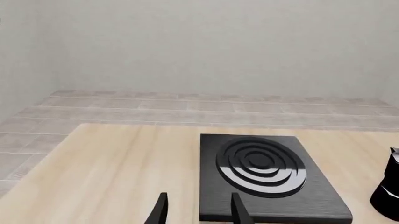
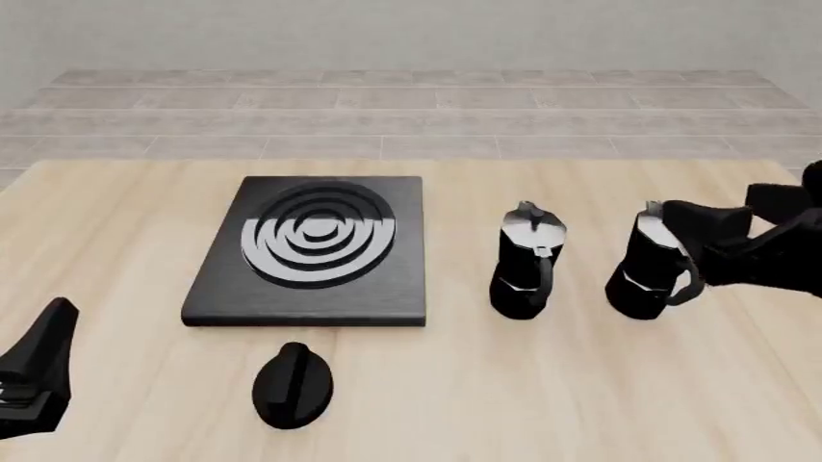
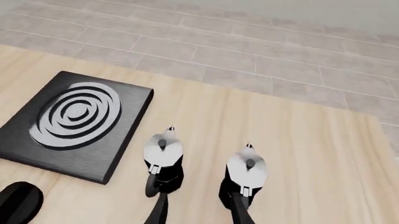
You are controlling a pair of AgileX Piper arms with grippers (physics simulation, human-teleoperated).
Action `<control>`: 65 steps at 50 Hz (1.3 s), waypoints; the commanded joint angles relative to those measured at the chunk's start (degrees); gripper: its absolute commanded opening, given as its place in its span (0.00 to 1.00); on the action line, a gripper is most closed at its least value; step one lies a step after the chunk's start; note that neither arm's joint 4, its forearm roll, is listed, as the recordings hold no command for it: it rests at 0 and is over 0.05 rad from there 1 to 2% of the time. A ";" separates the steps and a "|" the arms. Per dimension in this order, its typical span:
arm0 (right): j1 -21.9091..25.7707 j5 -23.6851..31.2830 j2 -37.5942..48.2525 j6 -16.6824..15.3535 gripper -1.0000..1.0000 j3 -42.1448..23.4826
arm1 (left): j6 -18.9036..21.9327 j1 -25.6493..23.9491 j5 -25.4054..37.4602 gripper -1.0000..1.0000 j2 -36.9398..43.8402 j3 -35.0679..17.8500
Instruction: Put both moka pots on the stove.
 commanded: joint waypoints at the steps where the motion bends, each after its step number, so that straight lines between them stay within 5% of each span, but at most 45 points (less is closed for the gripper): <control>1: 3.10 6.65 8.20 2.32 1.00 -8.70 | -0.31 0.03 0.01 1.00 0.15 -0.05; 29: 8.50 7.62 22.52 9.73 1.00 -16.43 | -0.50 -0.05 -0.07 1.00 0.33 -0.11; 65: 11.01 -0.02 31.76 14.55 1.00 -13.47 | -0.95 -0.01 -1.04 1.00 1.73 -0.21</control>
